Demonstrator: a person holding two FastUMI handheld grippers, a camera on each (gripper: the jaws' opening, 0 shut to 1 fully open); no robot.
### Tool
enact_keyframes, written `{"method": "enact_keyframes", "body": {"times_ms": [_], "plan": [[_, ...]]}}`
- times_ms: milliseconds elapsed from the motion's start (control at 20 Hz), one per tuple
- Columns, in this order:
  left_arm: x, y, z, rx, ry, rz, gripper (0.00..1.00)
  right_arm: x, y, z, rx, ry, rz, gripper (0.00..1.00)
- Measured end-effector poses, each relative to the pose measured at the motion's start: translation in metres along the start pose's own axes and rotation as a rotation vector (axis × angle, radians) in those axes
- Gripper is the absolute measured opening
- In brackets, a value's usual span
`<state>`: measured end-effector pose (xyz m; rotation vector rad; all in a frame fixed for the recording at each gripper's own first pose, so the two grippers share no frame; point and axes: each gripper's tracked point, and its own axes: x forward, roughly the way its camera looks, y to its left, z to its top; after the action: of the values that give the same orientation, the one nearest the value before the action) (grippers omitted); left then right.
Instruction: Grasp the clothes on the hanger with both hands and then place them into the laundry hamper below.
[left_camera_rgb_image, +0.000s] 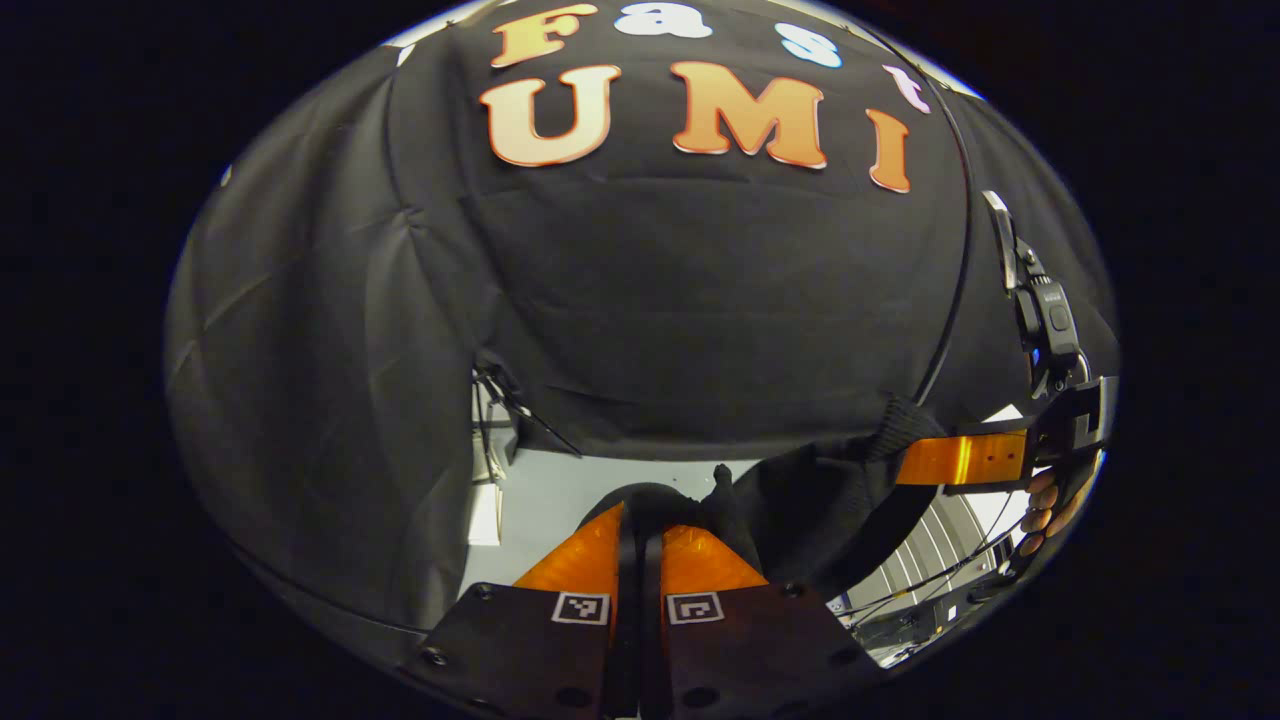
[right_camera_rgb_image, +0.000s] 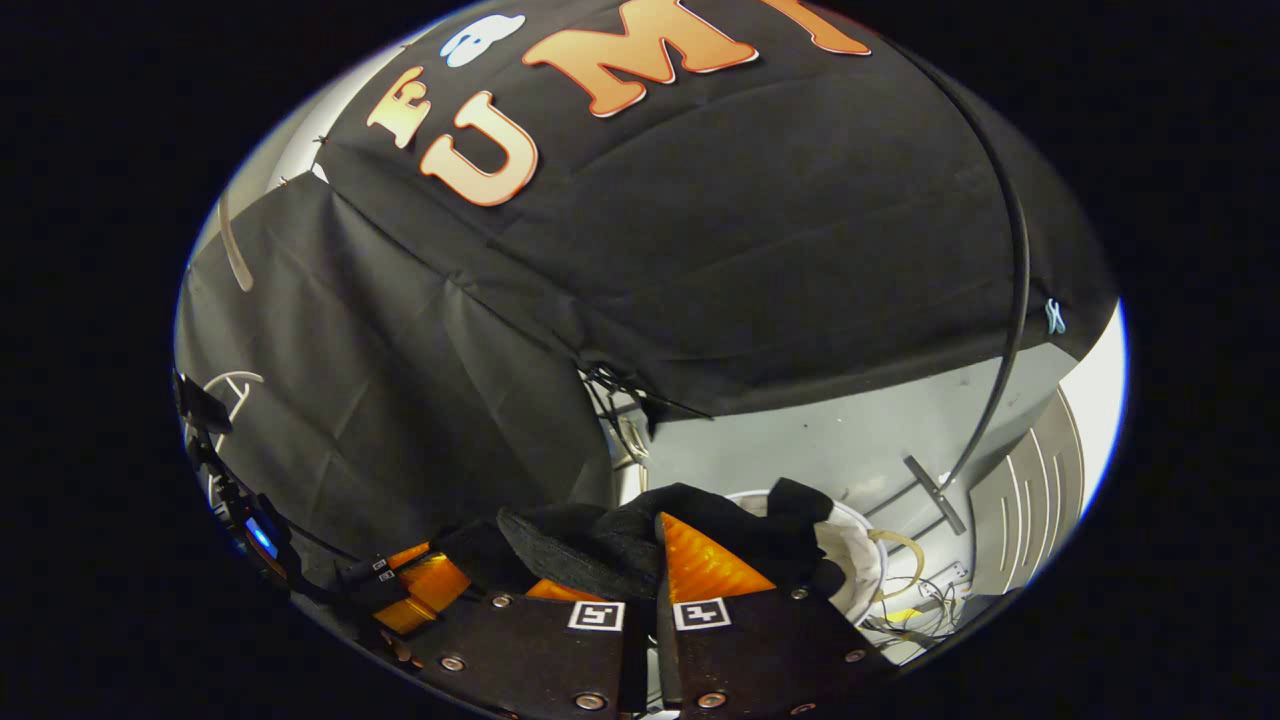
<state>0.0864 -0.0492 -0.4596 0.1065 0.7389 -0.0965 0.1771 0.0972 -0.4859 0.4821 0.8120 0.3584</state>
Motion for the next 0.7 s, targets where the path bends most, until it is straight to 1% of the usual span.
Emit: {"method": "enact_keyframes", "body": {"times_ms": [100, 350, 450, 550, 600, 650, 700], "plan": [[0.013, -0.019, -0.020, 0.002, 0.050, -0.028, 0.07, 0.007, -0.015, -0.020, -0.015, 0.039, -0.053, 0.05], [0.027, -0.042, -0.041, -0.044, 0.207, -0.073, 0.07, 0.029, -0.057, -0.066, -0.042, 0.143, -0.174, 0.06], [0.030, -0.048, -0.055, -0.047, 0.259, -0.069, 0.07, 0.031, -0.076, -0.082, -0.062, 0.191, -0.228, 0.08], [0.033, -0.055, -0.068, -0.057, 0.309, -0.057, 0.08, 0.030, -0.084, -0.094, -0.056, 0.221, -0.247, 0.10], [0.032, -0.056, -0.072, -0.069, 0.339, -0.051, 0.11, 0.031, -0.085, -0.097, -0.043, 0.227, -0.255, 0.11], [0.031, -0.057, -0.081, -0.081, 0.366, -0.046, 0.11, 0.031, -0.089, -0.099, -0.036, 0.233, -0.270, 0.00], [0.029, -0.056, -0.085, -0.095, 0.394, -0.041, 0.15, 0.027, -0.092, -0.101, -0.031, 0.237, -0.282, 0.15]]}}
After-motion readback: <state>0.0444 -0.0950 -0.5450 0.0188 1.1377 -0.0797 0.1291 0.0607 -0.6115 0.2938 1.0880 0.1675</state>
